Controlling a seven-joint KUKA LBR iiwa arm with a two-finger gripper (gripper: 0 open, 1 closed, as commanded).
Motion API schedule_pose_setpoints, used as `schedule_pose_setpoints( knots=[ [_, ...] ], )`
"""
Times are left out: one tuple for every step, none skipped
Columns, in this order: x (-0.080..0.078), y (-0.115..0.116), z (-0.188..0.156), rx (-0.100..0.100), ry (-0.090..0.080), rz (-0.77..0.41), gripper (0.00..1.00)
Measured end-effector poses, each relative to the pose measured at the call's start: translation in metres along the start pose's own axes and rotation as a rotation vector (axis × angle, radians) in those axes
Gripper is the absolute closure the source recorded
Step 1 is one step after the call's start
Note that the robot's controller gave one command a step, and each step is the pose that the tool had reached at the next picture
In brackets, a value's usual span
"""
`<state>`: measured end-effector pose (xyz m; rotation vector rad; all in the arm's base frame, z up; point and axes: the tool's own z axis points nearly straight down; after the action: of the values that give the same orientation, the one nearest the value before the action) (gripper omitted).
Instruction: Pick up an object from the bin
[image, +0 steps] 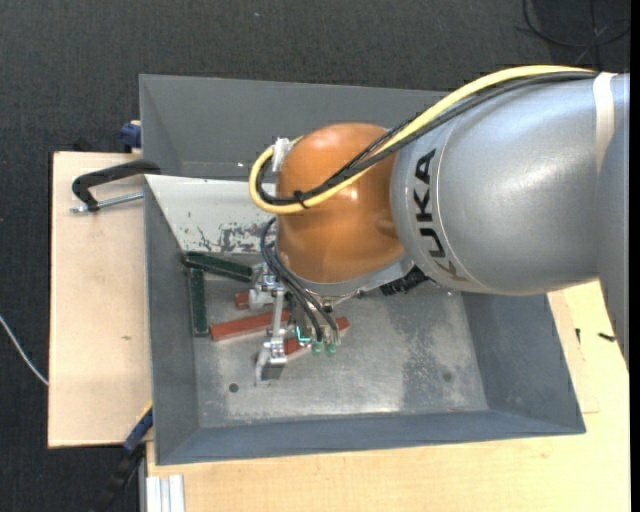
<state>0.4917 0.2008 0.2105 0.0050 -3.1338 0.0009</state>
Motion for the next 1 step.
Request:
schedule_pose_setpoints(
  knots=[
    [-0.0021, -0.0013, -0.0042, -0.002, -0.008, 0.003, 0.0]
  ],
)
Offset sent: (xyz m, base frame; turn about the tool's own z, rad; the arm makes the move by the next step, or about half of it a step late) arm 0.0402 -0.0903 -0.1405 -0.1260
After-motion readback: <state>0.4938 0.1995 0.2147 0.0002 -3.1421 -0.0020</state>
